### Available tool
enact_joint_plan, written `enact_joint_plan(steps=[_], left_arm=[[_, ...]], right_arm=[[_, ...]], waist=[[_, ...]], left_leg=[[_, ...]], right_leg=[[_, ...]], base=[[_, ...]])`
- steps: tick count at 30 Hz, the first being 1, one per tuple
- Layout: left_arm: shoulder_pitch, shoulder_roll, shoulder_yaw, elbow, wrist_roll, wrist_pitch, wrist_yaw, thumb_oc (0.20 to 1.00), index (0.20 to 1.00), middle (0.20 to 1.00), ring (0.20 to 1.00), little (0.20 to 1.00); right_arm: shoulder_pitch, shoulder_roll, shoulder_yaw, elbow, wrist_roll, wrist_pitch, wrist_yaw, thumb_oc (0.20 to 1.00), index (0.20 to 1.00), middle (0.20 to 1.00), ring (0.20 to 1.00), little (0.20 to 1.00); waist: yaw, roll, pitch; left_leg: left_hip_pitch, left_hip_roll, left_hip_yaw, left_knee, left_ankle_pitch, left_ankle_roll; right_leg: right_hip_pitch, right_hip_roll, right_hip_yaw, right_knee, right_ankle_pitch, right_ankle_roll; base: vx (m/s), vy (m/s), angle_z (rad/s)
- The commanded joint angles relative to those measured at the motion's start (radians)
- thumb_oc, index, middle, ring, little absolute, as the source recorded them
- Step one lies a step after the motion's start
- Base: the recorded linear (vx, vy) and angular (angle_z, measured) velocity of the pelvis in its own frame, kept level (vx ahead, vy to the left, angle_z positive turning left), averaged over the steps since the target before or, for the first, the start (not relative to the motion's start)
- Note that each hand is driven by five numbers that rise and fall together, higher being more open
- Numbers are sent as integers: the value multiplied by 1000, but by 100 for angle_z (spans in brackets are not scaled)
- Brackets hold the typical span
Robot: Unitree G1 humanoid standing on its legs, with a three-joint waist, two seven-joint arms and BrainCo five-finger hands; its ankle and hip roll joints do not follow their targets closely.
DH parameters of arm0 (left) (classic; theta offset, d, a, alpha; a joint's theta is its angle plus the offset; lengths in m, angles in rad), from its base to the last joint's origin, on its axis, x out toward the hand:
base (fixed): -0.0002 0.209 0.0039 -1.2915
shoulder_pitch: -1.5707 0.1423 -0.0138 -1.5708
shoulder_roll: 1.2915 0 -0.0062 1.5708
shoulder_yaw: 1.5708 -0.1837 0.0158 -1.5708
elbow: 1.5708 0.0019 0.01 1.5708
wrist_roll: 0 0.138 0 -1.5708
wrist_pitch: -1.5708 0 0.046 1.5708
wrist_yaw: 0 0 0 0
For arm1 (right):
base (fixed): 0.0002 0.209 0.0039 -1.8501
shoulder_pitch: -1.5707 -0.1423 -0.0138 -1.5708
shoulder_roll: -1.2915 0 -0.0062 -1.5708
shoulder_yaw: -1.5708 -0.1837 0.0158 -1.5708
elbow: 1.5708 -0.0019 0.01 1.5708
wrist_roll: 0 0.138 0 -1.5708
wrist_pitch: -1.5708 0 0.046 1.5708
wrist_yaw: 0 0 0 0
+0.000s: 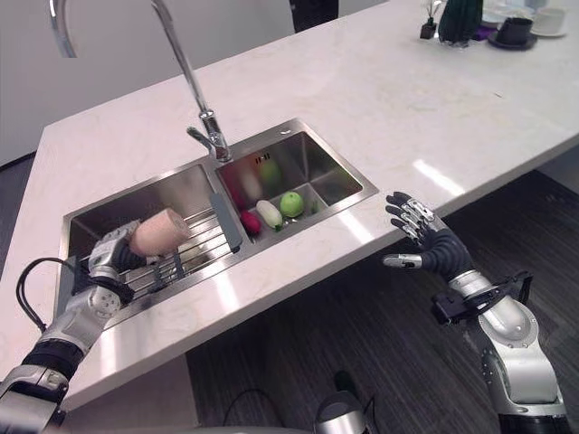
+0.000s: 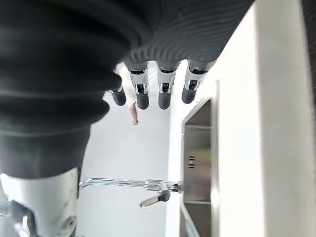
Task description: Place the dishes in the dishwasher.
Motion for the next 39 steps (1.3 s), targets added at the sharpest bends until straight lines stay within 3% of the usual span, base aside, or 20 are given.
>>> enact_joint_plan(steps=[1,4,9,12,13,15,17,19,22,25,26,28,29,31,32,36,38,39], left_arm=[[-34,158,89,-8,-33,-84,139,200,200,200,200,200],[82,154,193,-144,-61,-126,202,200,200,200,200,200],[205,110,337,-356,-184,-198,204,200,200,200,200,200],[303,5,387,-572,-286,-257,127,200,200,200,200,200],[379,-93,386,-690,-289,-293,95,200,200,200,200,200],[441,-171,375,-787,-345,-334,32,200,200,200,200,200],[436,-199,337,-816,-386,-381,-20,200,200,200,200,200],[403,-190,299,-830,-406,-381,-19,200,200,200,200,200],[338,-160,282,-825,-509,-397,-44,200,200,200,200,200],[299,-167,236,-824,-535,-397,-67,200,200,200,200,200],[279,-177,208,-820,-533,-409,-70,200,200,200,200,200],[272,-183,199,-820,-536,-415,-72,200,200,200,200,200],[257,-183,196,-813,-558,-426,-112,200,200,200,200,200],[249,-180,189,-814,-555,-407,-138,200,200,200,200,200],[254,-180,187,-811,-578,-399,-160,200,200,200,200,200],[270,-190,201,-825,-612,-387,-171,200,200,200,200,200],[229,-193,192,-840,-599,-350,-161,200,200,200,200,200],[205,-187,179,-835,-591,-343,-158,200,200,200,200,200]], right_arm=[[-1,-10,-20,-59,12,-118,-37,1000,1000,1000,1000,1000],[27,23,-25,-57,16,-142,-63,1000,1000,1000,1000,1000],[34,50,-19,-80,25,-160,-102,1000,1000,1000,1000,1000],[30,78,-3,-111,27,-145,-142,1000,1000,1000,1000,1000],[51,99,5,-120,33,-163,-158,1000,1000,1000,1000,1000],[86,107,1,-145,37,-186,-170,1000,1000,1000,1000,1000],[80,102,11,-142,24,-217,-225,1000,1000,1000,1000,1000],[49,72,10,-122,47,-243,-261,1000,1000,1000,1000,1000],[12,34,-8,-102,59,-311,-304,1000,1000,1000,1000,1000],[-20,30,-12,-86,34,-329,-329,1000,1000,1000,1000,1000],[-26,30,-12,-85,19,-338,-344,1000,1000,1000,1000,1000],[-31,30,-9,-81,8,-345,-350,1000,1000,1000,1000,1000],[-34,58,8,-76,-12,-351,-371,1000,1000,1000,1000,1000],[-52,81,24,-67,-22,-348,-409,1000,1000,1000,1000,1000],[-64,106,37,-61,-30,-350,-424,1000,1000,1000,1000,1000],[-40,156,84,-76,-92,-325,-419,1000,1000,1000,1000,1000],[-17,178,83,-85,-67,-329,-408,1000,1000,1000,1000,1000],[-4,179,75,-88,-67,-327,-409,1000,1000,1000,1000,1000]], waist=[[29,-30,-88],[63,-40,-94],[121,-51,-99],[181,-55,-85],[219,-58,-67],[250,-58,-42],[261,-57,-14],[265,-71,0],[238,-96,8],[225,-99,1],[222,-92,-7],[224,-88,-17],[223,-85,-41],[239,-84,-44],[261,-82,-41],[291,-93,-28],[281,-109,-18],[258,-112,-22]], left_leg=[[-11,74,1,12,-5,-24],[-13,79,-25,12,-6,-24],[-20,95,-63,12,7,-35],[-36,115,-94,19,43,-58],[-55,130,-130,25,83,-69],[-95,156,-150,19,138,-87],[-148,171,-102,14,182,-98],[-150,155,-52,31,160,-85],[-123,145,45,248,89,-57],[-72,163,65,316,38,-68],[-32,169,102,295,30,-76],[1,154,127,243,12,-72],[80,112,184,45,-18,-60],[67,73,135,16,-39,-53],[48,43,92,12,-52,-44],[21,-34,14,12,-97,4],[-8,-75,-43,12,-92,37],[-21,-83,-82,12,-90,50]], right_leg=[[34,-87,-31,8,-76,75],[45,-79,-49,8,-86,67],[59,-63,-86,8,-104,44],[71,-41,-130,8,-116,15],[84,-22,-150,8,-125,-1],[94,-5,-181,8,-136,-17],[102,4,-227,8,-142,-22],[97,-1,-272,8,-141,-22],[63,-34,-350,8,-103,-29],[56,-46,-405,8,-88,-26],[54,-54,-463,8,-74,-23],[49,-68,-508,10,-55,-12],[20,-115,-571,17,12,43],[-1,-135,-575,18,52,85],[-15,-168,-587,22,96,105],[-46,-251,-594,58,173,133],[-78,-270,-536,91,175,117],[-97,-242,-449,95,155,113]], base=[[-42,-130,17],[-49,-152,22],[-51,-160,28],[-74,-243,32],[-10,-222,54],[-105,-130,59],[-261,-42,68],[-353,-7,140],[-439,56,131],[-401,199,116],[-375,390,118],[-414,478,175],[-452,585,229],[-341,561,179],[-156,451,119],[-119,476,69],[-147,444,45],[-46,195,77]])
